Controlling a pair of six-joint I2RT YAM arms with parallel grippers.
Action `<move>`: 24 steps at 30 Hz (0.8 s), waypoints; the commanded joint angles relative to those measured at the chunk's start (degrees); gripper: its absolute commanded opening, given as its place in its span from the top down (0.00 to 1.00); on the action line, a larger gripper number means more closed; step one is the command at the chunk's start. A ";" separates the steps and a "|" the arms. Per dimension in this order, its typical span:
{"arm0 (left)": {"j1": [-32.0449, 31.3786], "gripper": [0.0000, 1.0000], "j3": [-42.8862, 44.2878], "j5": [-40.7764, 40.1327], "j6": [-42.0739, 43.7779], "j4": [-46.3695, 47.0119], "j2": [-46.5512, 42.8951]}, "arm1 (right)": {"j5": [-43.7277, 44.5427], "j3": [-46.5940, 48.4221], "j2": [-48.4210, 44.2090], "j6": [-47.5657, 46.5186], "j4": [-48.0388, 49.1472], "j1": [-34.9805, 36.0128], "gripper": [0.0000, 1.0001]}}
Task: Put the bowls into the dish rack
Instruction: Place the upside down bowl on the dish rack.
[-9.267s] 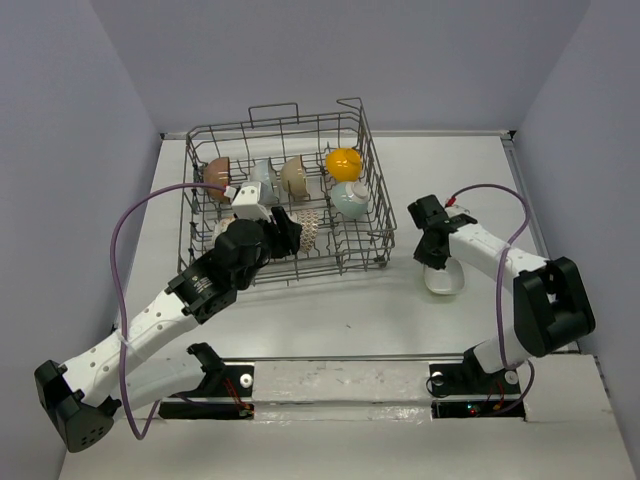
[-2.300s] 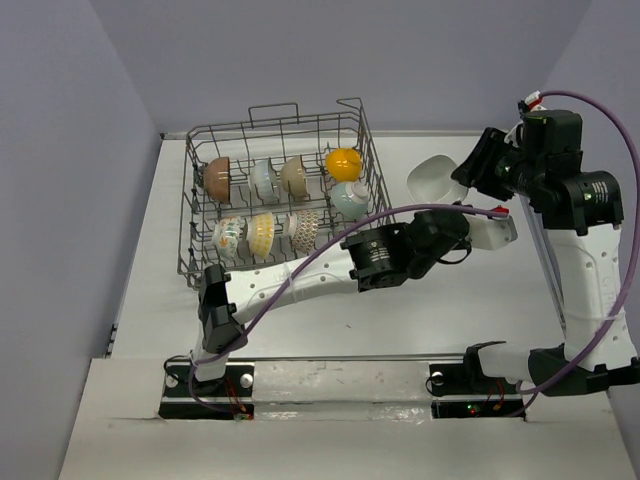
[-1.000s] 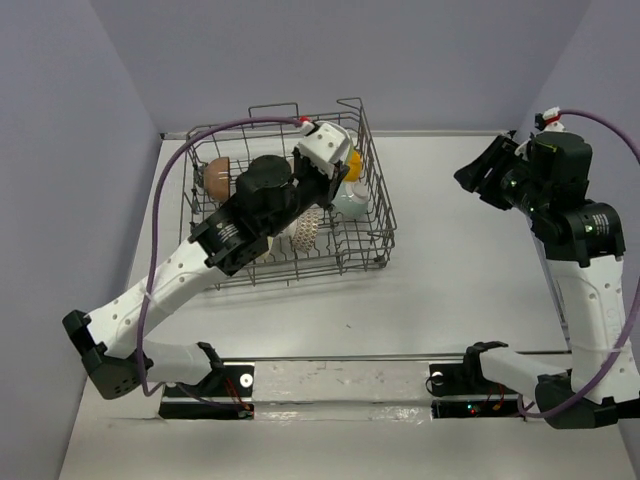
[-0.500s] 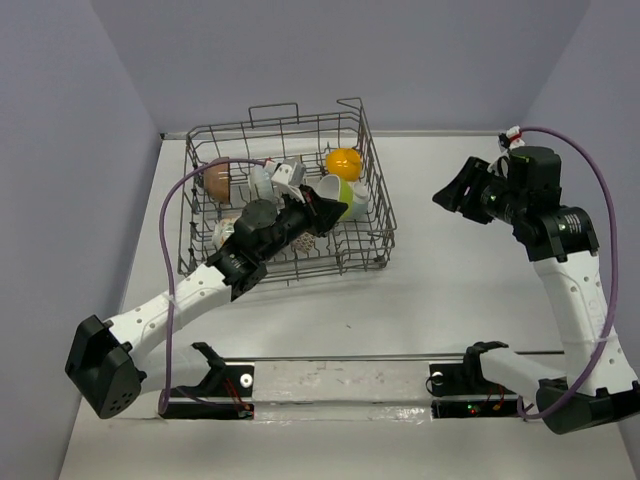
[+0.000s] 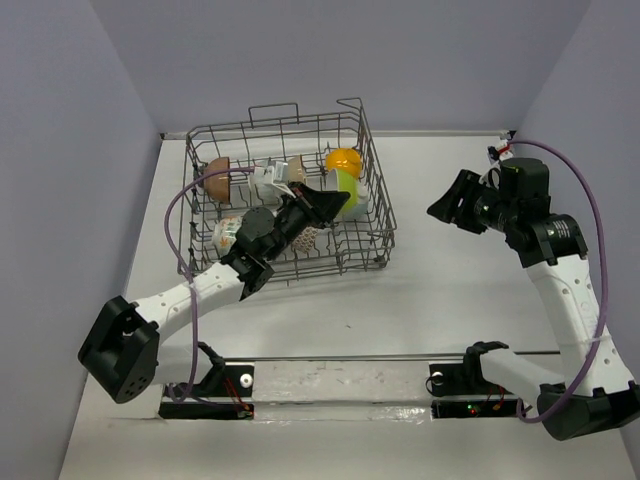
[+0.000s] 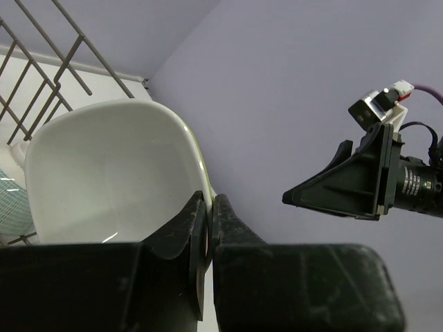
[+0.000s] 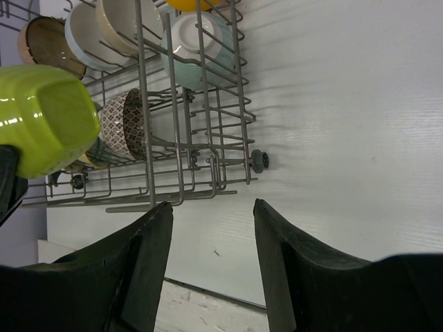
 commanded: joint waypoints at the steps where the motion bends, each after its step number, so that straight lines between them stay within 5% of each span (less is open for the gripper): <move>1: 0.12 1.00 -0.36 -1.53 -4.05 12.31 3.12 | -1.40 -0.86 -1.82 -1.05 3.59 0.24 0.44; 24: 0.21 1.00 4.73 -0.91 -10.47 17.60 19.82 | -1.40 -5.17 -3.50 -1.40 4.91 0.24 0.44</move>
